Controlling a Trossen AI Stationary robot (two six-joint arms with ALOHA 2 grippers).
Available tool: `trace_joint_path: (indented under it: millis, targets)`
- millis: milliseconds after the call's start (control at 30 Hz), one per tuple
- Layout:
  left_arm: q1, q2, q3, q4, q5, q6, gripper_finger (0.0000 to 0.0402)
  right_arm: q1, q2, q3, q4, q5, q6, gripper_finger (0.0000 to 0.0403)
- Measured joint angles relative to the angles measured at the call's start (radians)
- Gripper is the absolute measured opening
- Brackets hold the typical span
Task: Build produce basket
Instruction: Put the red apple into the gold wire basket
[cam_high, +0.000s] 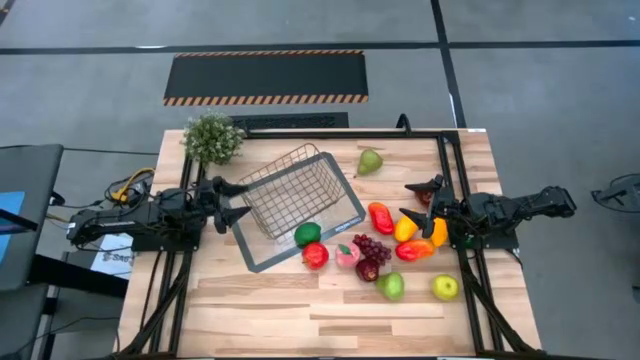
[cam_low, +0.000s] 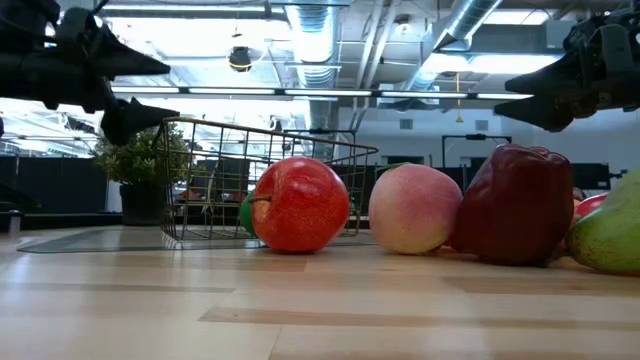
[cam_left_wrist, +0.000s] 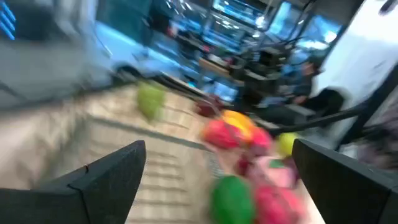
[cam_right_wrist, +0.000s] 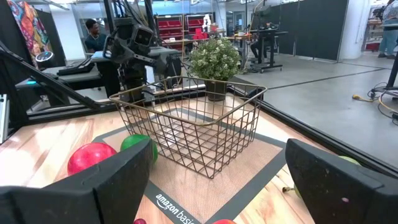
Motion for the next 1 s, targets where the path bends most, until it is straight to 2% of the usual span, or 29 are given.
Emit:
trace_joint_path:
  millis: [133,267,767,1000]
  targets:
    - [0.001,0.0,0.0,0.002,-0.012,0.156,0.0391,0.0,0.0,0.0,0.0,0.0,0.0,0.0385]
    - [0.0,0.0,0.0,0.002,-0.011,0.19,0.0391,0.0,0.0,0.0,0.0,0.0,0.0,0.0385]
    - [0.0,0.0,0.0,0.002,-0.011,-0.158,0.0391,0.0,0.0,0.0,0.0,0.0,0.0,0.0385]
    - [0.0,0.0,0.0,0.005,-0.031,-0.239,0.0391,-0.01,0.0,0.0,0.002,0.0,0.001,0.0385]
